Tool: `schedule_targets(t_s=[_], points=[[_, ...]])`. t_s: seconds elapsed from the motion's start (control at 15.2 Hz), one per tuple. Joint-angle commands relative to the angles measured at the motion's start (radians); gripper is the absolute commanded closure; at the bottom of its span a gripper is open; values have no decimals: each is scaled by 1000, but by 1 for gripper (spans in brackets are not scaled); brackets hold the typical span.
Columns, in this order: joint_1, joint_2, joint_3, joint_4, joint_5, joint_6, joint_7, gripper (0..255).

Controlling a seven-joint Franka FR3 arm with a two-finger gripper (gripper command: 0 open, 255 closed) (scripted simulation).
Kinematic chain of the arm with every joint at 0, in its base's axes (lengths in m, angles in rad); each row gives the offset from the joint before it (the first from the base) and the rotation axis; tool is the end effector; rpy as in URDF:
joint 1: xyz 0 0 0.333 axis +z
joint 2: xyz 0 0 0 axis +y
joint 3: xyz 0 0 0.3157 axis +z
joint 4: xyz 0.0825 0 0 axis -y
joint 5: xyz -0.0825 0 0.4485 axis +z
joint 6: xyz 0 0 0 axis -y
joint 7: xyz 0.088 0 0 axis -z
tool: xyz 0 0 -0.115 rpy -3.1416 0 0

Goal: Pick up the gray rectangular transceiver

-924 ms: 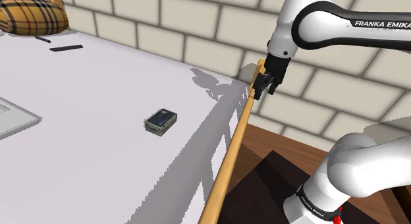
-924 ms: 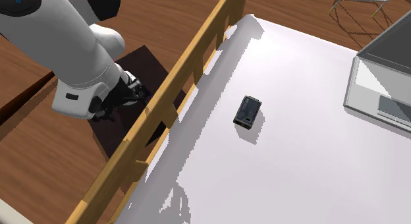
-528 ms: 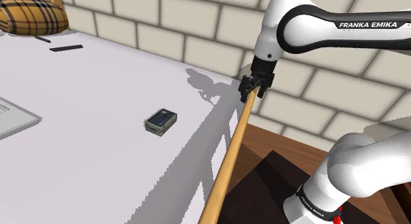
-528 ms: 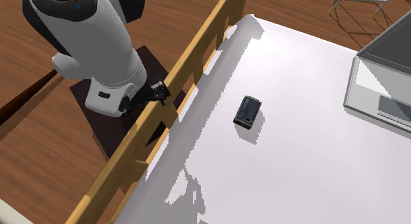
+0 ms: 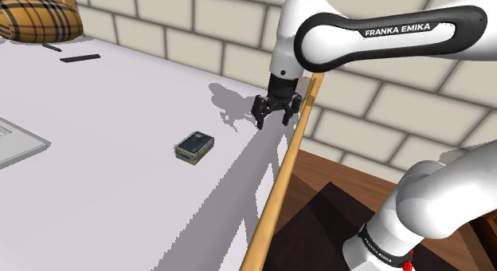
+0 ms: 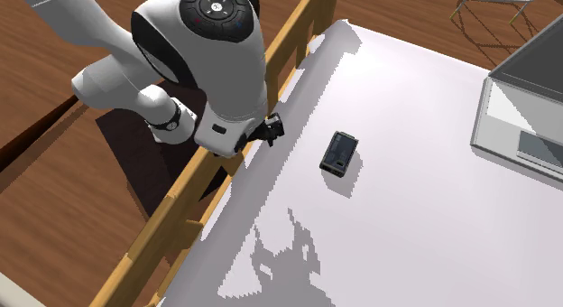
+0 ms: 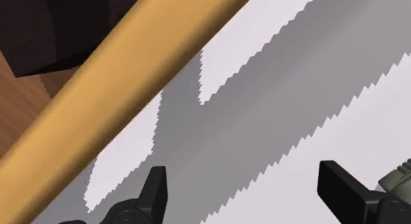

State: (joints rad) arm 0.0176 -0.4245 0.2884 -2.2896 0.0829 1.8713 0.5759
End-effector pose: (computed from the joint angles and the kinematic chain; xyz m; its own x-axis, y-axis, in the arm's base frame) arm 0.4634 0.1594 0.4799 0.9493 -0.3140 0.0147 -0.3143 -0.9486 0.0363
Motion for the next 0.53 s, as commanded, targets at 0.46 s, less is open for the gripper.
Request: schedule_targets(t_s=[0.46], points=[[-7,334,141,237,-68,90,346,0]])
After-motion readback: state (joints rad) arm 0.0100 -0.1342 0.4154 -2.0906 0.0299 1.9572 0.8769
